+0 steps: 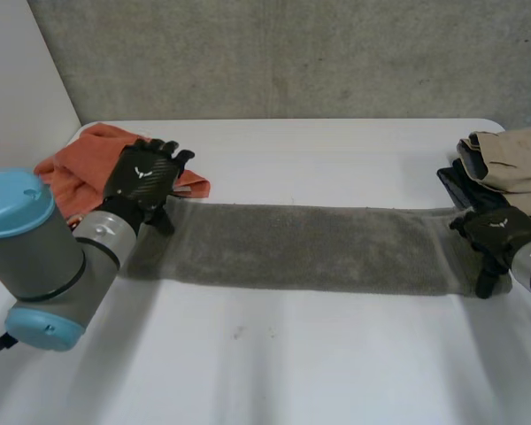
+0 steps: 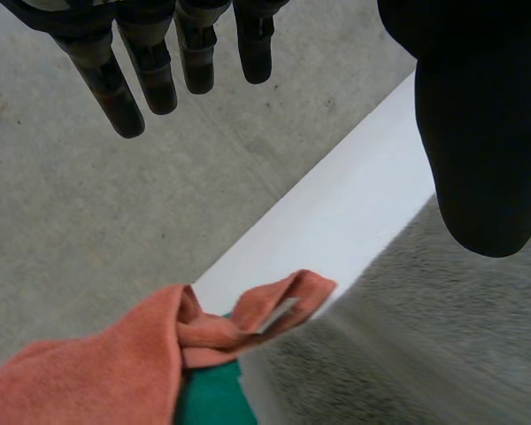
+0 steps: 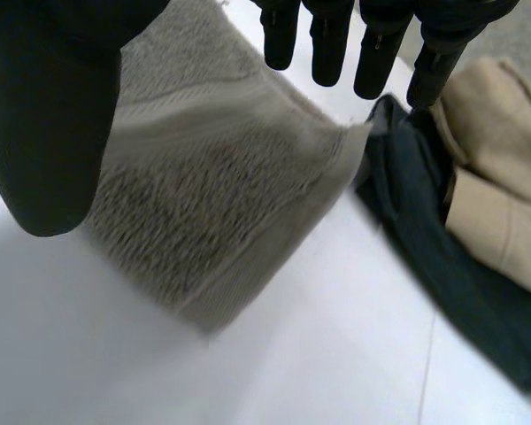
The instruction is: Fold the laundry.
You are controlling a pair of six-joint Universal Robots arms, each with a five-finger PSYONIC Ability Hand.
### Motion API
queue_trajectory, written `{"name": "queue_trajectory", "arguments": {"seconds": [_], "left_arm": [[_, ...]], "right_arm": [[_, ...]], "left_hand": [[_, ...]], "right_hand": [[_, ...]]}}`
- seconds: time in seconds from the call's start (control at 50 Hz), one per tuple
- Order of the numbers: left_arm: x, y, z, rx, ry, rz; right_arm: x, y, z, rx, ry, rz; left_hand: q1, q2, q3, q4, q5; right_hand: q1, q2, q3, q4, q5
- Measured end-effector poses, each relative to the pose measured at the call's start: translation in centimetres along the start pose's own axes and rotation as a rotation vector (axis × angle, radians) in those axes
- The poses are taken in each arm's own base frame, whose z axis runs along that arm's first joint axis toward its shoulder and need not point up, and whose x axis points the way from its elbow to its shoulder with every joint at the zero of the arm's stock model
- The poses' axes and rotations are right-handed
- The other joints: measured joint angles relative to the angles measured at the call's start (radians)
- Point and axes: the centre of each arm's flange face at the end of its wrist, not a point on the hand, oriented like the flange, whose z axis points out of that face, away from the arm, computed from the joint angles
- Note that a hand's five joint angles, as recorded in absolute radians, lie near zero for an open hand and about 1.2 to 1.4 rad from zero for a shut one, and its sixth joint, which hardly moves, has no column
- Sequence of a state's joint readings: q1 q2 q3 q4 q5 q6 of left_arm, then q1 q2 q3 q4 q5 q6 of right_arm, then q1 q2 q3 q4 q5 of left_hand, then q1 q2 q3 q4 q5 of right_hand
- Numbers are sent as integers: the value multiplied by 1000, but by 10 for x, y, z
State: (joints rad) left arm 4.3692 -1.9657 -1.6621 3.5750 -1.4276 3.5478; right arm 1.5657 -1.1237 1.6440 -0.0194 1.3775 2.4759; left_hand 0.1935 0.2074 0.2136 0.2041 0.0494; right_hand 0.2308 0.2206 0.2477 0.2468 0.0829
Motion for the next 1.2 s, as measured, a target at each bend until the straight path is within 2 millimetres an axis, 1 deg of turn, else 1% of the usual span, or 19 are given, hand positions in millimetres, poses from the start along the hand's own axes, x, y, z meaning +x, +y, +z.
{"name": "queue_trajectory", "arguments": {"seconds": [0.16,0.26,0.28,0.42,0.56,0.6,0.68,0.74,0.86,0.88,0.92,0.94,0.96,0.98,1.02,1.1,1.14,1.16,1.2], "left_arm": [[3,5,-5,-17,11,-19],[3,5,-5,-17,10,-16],[3,4,-5,-16,9,-16],[0,-3,-8,-2,-1,-14],[-3,-11,-13,16,-10,-13],[-3,-12,-13,18,-11,-13],[-4,-13,-14,22,-15,-17],[-7,-16,-14,29,-23,-31],[-13,-21,-15,44,-38,-68],[-14,-23,-15,49,-41,-77],[-14,-24,-15,52,-43,-86],[-14,-24,-15,52,-43,-86],[-15,-25,-16,55,-45,-92],[-15,-25,-16,56,-45,-94],[-15,-25,-17,55,-44,-99],[-14,-23,-17,49,-40,-101],[-13,-23,-17,48,-39,-101],[-12,-22,-18,45,-35,-101],[-11,-21,-17,44,-32,-101]], "right_arm": [[3,16,8,3,22,7],[6,24,20,19,57,-3],[7,25,21,20,65,-4],[37,36,26,-4,150,-12],[97,54,18,-85,310,-148],[102,54,17,-95,328,-179],[100,33,12,-52,347,-246],[70,-17,5,105,313,-253],[4,-86,-13,367,187,-226],[-24,-103,-19,450,125,-234],[-50,-117,-25,521,64,-247],[-50,-117,-25,521,64,-247],[-85,-130,-33,603,-17,-272],[-99,-133,-35,633,-51,-284],[-150,-141,-46,729,-174,-329],[-227,-132,-59,822,-372,-403],[-236,-129,-60,826,-398,-412],[-259,-118,-59,824,-456,-433],[-270,-110,-57,815,-484,-445]], "left_hand": [[0,0,0,0,0],[0,0,0,0,0],[0,0,0,0,0],[0,0,0,0,0],[0,0,0,0,0],[0,0,0,0,0],[0,0,0,0,0],[0,0,0,0,0],[0,0,0,0,0],[0,0,0,0,0],[0,0,0,0,0],[0,0,0,0,0],[0,0,0,0,0],[0,0,0,0,0],[0,0,0,0,0],[0,0,0,0,0],[0,0,0,0,0],[0,0,0,0,0],[0,0,0,0,0]], "right_hand": [[132,137,111,113,110],[853,889,845,843,821],[885,939,898,898,866],[886,958,940,949,889],[886,958,940,950,893],[886,958,940,950,898],[886,958,943,953,904],[886,958,944,953,904],[886,958,947,954,904],[886,958,947,954,904],[886,958,947,954,904],[886,958,947,954,904],[886,958,947,954,904],[886,958,947,954,904],[886,958,947,954,903],[886,958,947,954,904],[886,958,947,954,904],[886,958,947,954,904],[823,883,870,876,828]]}}
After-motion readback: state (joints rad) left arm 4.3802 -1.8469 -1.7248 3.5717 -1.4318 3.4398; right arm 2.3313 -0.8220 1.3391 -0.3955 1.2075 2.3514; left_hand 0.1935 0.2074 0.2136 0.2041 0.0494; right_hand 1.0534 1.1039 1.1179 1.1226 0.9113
